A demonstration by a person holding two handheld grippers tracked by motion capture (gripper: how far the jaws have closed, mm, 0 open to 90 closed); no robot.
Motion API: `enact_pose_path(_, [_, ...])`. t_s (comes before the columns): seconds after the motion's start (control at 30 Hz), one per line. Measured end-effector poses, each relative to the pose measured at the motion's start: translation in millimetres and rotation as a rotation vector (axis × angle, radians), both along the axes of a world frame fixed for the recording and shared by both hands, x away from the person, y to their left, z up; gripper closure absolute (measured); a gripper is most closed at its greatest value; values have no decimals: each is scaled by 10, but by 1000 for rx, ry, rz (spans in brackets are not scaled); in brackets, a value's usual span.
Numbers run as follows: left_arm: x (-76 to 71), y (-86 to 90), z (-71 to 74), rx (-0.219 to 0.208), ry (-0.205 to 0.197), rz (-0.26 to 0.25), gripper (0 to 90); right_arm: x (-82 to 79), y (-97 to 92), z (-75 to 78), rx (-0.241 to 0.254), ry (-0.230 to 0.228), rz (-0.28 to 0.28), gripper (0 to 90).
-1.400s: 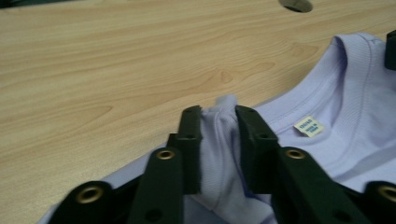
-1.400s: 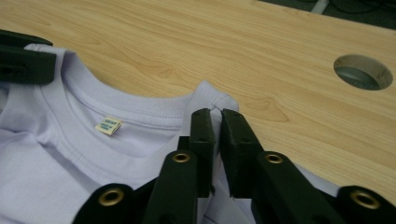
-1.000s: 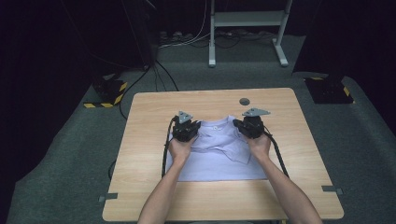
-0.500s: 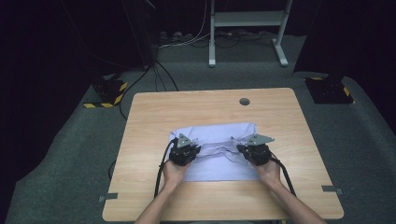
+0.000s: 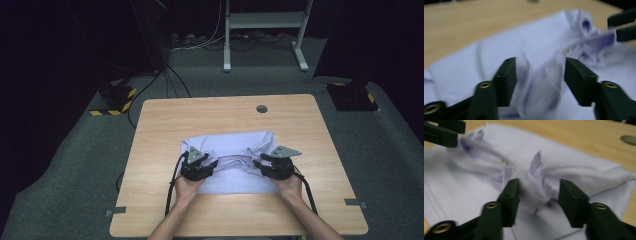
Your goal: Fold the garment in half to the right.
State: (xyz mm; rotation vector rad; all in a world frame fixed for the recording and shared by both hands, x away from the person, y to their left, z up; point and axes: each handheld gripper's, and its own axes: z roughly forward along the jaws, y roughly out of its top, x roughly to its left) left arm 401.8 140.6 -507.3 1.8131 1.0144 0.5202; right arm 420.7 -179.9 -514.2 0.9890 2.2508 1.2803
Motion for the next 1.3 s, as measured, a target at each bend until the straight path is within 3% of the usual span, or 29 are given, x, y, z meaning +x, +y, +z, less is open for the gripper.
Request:
enact_pose_path(0.1, [101, 7, 154, -30, -34, 58, 286, 93, -45, 133, 72, 2, -43, 364])
enact_pose_path(0.17, [217, -28, 201, -25, -17, 101, 223, 179, -11, 190, 82, -6, -80, 307])
enact_pose_path(0.27, [385, -161, 176, 29, 28, 136, 192, 315, 127, 234, 63, 20, -128, 233])
enact_pose_path(0.47, [481, -432, 48, 154, 102, 146, 167, 399, 548, 240, -66, 15, -169, 167])
enact_pose_path(0.57, [429, -432, -9, 216, 114, 145, 167, 401, 645, 156, -132, 43, -169, 160])
enact_pose_path(0.63, [386, -362, -59, 245, 128, 154, 172, 382, 613, 97, -162, 62, -176, 161])
enact_pose_path(0.73, [300, -180, -151, 251, 155, 175, 166, 315, 458, 51, -190, 79, -194, 164])
enact_pose_path(0.83, [208, 7, -255, 255, 171, 199, 165, 208, 189, 14, -188, 94, -221, 164])
enact_pose_path(1.0, [112, 190, -329, 204, 181, 214, 159, 83, -179, -94, -176, 155, -235, 156])
enact_pose_path(1.07, [82, 201, -290, 178, 162, 207, 158, 41, -267, -111, -165, 162, -241, 154])
enact_pose_path(1.17, [47, 170, -186, 125, 107, 188, 160, -9, -329, -51, -115, 138, -240, 159])
enact_pose_path(1.23, [52, 94, -88, 95, 75, 158, 161, -9, -280, 30, -82, 108, -228, 163])
enact_pose_path(1.3, [83, -3, -28, 104, 59, 136, 158, 21, -170, 104, -71, 85, -208, 164])
